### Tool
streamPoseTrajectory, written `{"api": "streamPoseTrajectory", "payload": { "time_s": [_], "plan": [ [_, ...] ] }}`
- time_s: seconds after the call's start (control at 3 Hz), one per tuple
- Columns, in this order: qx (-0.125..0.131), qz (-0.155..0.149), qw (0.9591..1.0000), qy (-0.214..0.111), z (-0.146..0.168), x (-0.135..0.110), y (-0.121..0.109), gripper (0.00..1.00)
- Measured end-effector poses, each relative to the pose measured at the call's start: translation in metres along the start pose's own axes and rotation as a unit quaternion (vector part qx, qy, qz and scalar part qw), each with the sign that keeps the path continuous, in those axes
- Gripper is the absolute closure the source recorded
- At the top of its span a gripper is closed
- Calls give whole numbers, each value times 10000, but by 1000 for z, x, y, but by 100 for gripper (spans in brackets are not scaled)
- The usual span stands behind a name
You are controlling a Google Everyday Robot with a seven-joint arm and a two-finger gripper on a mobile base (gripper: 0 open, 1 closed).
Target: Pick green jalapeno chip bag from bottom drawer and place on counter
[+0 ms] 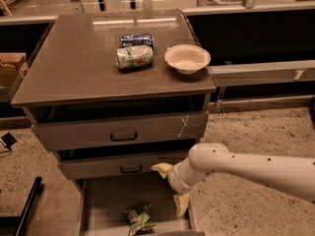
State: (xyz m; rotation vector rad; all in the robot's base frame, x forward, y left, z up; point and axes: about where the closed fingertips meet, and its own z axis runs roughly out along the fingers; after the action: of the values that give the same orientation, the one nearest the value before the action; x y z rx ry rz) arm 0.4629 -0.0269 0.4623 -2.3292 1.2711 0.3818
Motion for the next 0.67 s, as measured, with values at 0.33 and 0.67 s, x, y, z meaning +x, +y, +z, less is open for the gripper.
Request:
{"api": "streamPoseTrajectory", "payload": {
  "time_s": [0.33,0.67],
  "plan": [
    [-67,-398,9991,-164,20,2,9,0],
    [-459,-841,9953,132,47,21,-8,0]
  ]
}}
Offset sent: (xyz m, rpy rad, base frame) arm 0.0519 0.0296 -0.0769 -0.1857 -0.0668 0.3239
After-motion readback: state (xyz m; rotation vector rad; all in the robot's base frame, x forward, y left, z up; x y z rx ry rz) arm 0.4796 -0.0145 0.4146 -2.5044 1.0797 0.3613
